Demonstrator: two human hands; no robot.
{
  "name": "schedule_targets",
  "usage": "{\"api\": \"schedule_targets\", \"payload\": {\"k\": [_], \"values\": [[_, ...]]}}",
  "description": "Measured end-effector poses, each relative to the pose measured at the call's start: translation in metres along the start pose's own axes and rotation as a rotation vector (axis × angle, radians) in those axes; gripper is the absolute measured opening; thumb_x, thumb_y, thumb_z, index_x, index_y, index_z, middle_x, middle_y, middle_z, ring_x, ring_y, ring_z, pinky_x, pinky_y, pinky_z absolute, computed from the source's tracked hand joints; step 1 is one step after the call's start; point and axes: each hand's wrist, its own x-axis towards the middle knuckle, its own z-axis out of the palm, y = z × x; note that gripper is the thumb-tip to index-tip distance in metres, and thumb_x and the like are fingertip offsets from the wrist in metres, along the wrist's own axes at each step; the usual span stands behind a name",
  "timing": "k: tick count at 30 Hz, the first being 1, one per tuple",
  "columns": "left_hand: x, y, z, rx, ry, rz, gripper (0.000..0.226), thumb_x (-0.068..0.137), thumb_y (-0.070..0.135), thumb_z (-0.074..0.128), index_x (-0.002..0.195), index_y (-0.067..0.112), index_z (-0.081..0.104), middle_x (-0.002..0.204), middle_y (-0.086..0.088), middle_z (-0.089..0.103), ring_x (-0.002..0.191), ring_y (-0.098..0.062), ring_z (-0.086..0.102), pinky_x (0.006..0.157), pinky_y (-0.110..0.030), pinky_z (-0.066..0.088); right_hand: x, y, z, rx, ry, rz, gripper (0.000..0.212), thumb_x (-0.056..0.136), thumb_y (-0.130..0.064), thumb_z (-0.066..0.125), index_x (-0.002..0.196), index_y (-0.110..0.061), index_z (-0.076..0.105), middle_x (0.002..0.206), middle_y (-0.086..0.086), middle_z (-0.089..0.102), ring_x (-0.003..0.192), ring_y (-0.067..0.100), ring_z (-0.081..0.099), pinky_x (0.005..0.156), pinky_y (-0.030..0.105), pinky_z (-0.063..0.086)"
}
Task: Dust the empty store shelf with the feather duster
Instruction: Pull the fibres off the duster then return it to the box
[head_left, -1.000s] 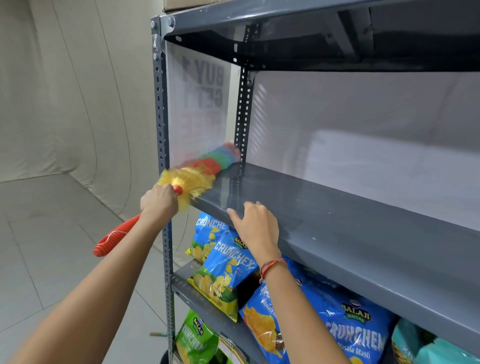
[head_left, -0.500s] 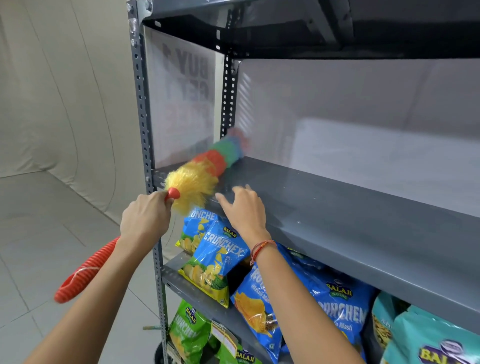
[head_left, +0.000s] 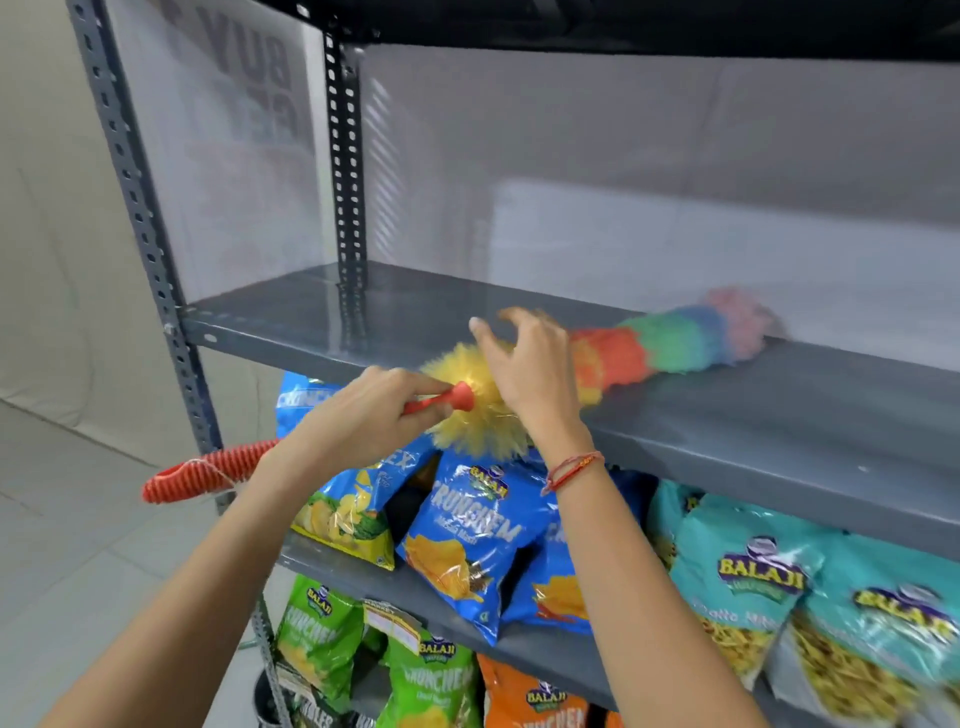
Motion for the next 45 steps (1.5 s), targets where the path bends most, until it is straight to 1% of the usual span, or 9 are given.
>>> {"api": "schedule_targets", "payload": {"k": [11, 12, 13, 14, 16, 22, 26, 31, 45], "values": [[0.05, 0.128, 0.07, -0.328, -0.412, 0.532, 0.028, 0.093, 0.034, 0.054, 0.117, 0.032, 0.067, 0.075, -0.003, 0.071, 0.064, -0.002, 0.025, 0.057, -0.009, 0.039, -0.073, 0.065, -0.139, -0.202, 0.225, 0.328, 0.038, 0.087, -0.044, 0.059, 0.109, -0.014, 0.067, 0.115, 0.002, 0.07, 0.09, 0.023, 0.064, 0.088, 0.028, 0.038], [0.051, 0.138, 0.076, -0.36, -0.479, 0.565, 0.026, 0.092, 0.033, 0.055, 0.115, 0.032, 0.068, 0.074, 0.005, 0.072, 0.102, 0.004, 0.044, 0.057, -0.006, 0.039, -0.084, 0.069, -0.151, -0.197, 0.249, 0.37, 0.037, 0.086, -0.045, 0.059, 0.107, -0.015, 0.067, 0.114, 0.001, 0.07, 0.092, 0.022, 0.064, 0.091, 0.029, 0.041], [0.052, 0.151, 0.084, -0.386, -0.557, 0.602, 0.025, 0.092, 0.033, 0.056, 0.113, 0.033, 0.07, 0.064, 0.009, 0.068, 0.055, -0.002, 0.058, 0.054, -0.005, 0.037, -0.097, 0.073, -0.163, -0.182, 0.27, 0.423, 0.036, 0.086, -0.044, 0.06, 0.105, -0.016, 0.068, 0.111, 0.001, 0.071, 0.097, 0.021, 0.064, 0.095, 0.033, 0.044], [0.052, 0.165, 0.092, -0.395, -0.64, 0.645, 0.023, 0.091, 0.033, 0.057, 0.11, 0.033, 0.071, 0.052, 0.007, 0.058, 0.047, -0.004, 0.049, 0.05, -0.006, 0.035, -0.11, 0.078, -0.174, -0.159, 0.295, 0.468, 0.034, 0.086, -0.043, 0.061, 0.103, -0.014, 0.069, 0.108, 0.002, 0.072, 0.101, 0.021, 0.064, 0.096, 0.037, 0.047], [0.049, 0.191, 0.114, -0.365, -0.776, 0.754, 0.022, 0.091, 0.032, 0.058, 0.107, 0.029, 0.073, 0.049, 0.001, 0.047, 0.047, -0.005, 0.034, 0.047, -0.013, 0.032, -0.134, 0.087, -0.19, -0.114, 0.346, 0.539, 0.03, 0.085, -0.037, 0.064, 0.097, -0.009, 0.07, 0.099, 0.006, 0.074, 0.098, 0.019, 0.066, 0.092, 0.038, 0.051], [-0.004, 0.265, 0.21, -0.022, -1.101, 1.016, 0.028, 0.093, 0.029, 0.053, 0.108, 0.01, 0.069, 0.08, -0.011, 0.063, 0.072, -0.024, 0.054, 0.064, -0.026, 0.038, -0.233, 0.131, -0.209, -0.155, 0.349, 0.86, 0.026, 0.087, -0.025, 0.063, 0.095, -0.001, 0.07, 0.096, 0.018, 0.073, 0.093, 0.026, 0.066, 0.081, 0.034, 0.049], [-0.047, 0.281, 0.287, 0.157, -1.194, 1.015, 0.021, 0.091, 0.024, 0.05, 0.079, 0.008, 0.057, 0.085, -0.019, 0.059, 0.084, -0.033, 0.061, 0.07, -0.041, 0.046, -0.315, 0.172, -0.193, -0.219, 0.264, 1.15, 0.023, 0.089, -0.022, 0.06, 0.087, 0.0, 0.068, 0.083, 0.018, 0.069, 0.082, 0.025, 0.063, 0.07, 0.032, 0.041], [-0.088, 0.274, 0.371, 0.383, -1.161, 0.88, 0.036, 0.092, 0.021, 0.049, 0.123, 0.004, 0.055, 0.127, -0.019, 0.059, 0.114, -0.036, 0.058, 0.088, -0.042, 0.049, -0.409, 0.218, -0.156, -0.281, 0.16, 1.461, 0.026, 0.087, -0.02, 0.06, 0.084, 0.005, 0.063, 0.092, 0.03, 0.066, 0.09, 0.04, 0.062, 0.076, 0.04, 0.042], [-0.132, 0.239, 0.542, 0.599, -1.333, 0.717, 0.038, 0.091, 0.002, 0.044, 0.127, 0.003, 0.053, 0.13, -0.017, 0.058, 0.12, -0.033, 0.055, 0.093, -0.041, 0.046, -0.524, 0.301, -0.078, -0.153, -0.052, 1.822, 0.028, 0.09, -0.016, 0.054, 0.112, 0.002, 0.059, 0.116, 0.022, 0.063, 0.109, 0.035, 0.058, 0.091, 0.037, 0.047]]}}
